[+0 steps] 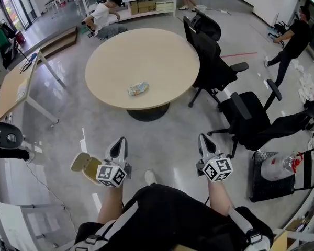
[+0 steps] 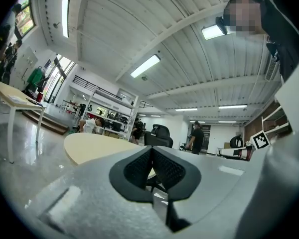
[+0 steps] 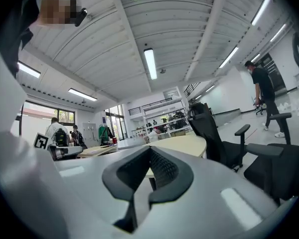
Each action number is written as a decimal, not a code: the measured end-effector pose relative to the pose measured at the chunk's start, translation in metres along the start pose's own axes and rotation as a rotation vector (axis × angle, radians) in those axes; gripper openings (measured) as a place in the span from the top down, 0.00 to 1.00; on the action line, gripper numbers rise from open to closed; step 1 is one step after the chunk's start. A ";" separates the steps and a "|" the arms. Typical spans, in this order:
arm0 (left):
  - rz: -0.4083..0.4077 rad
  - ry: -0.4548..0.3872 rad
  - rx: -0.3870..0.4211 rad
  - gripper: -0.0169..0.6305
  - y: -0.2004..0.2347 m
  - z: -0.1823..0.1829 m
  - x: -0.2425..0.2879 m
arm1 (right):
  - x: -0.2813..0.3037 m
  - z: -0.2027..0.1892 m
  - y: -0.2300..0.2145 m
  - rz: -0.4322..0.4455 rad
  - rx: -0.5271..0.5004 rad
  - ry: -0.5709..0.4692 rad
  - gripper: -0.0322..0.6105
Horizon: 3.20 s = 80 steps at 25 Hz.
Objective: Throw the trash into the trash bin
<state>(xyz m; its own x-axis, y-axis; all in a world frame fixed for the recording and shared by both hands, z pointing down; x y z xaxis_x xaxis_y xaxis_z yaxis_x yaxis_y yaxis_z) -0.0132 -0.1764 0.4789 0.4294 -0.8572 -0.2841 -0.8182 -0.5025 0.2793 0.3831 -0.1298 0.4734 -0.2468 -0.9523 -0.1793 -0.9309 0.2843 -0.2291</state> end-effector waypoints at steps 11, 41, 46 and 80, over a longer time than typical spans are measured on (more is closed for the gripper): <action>-0.017 0.071 -0.023 0.97 0.072 -0.019 0.044 | 0.115 -0.024 0.038 0.083 0.034 -0.006 0.94; 0.212 -0.085 0.114 0.97 0.154 -0.018 0.182 | 0.336 -0.045 -0.049 0.261 0.009 0.073 0.94; 0.290 -0.089 0.173 0.97 0.153 -0.021 0.195 | 0.374 -0.058 -0.062 0.321 0.060 0.093 0.94; 0.481 -0.078 0.205 0.97 0.160 0.011 0.147 | 0.498 -0.256 0.067 1.329 -0.602 0.879 0.33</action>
<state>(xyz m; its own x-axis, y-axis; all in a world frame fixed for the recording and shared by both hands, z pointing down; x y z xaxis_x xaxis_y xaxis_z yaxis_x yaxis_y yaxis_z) -0.0849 -0.3817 0.4717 -0.0368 -0.9706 -0.2378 -0.9771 -0.0149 0.2120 0.1290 -0.6130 0.6137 -0.7516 0.0615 0.6567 0.1126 0.9930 0.0358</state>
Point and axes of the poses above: the fingertips, and each gripper's own axes: x forward along the fingers, y to its left, z out of its top, the point moved 8 cm from there along -x, backward along the fingers, and after that the axes turned 15 degrees about -y, right-handed, at the moved point
